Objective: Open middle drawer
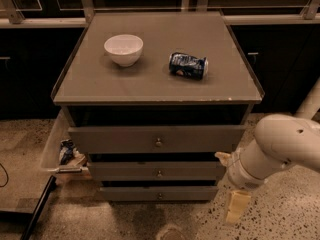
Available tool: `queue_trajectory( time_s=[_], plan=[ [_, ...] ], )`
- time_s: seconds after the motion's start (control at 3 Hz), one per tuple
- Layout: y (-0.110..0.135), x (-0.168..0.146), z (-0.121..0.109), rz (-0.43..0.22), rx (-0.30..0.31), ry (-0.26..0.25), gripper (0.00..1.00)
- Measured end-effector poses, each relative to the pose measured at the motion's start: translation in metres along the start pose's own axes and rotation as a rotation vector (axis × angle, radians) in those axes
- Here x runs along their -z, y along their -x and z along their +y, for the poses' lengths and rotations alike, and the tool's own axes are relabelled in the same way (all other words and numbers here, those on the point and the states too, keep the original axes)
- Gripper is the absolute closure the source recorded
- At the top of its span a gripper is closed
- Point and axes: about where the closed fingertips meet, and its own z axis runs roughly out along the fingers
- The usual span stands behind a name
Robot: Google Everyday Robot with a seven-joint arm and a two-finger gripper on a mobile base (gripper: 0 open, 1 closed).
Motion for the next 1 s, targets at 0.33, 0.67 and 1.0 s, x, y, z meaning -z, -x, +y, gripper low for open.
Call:
queue_trajectory(
  time_s=[0.33,0.67,1.0],
  plan=[
    [-0.007,-0.043,0.007,-0.043,0.003,0.032,0.00],
    [-0.007,-0.043,0.007,-0.043,0.003,0.032,0.00],
    [-0.010,-0.058,0.008,-0.055,-0.007,0.035,0.00]
  ],
)
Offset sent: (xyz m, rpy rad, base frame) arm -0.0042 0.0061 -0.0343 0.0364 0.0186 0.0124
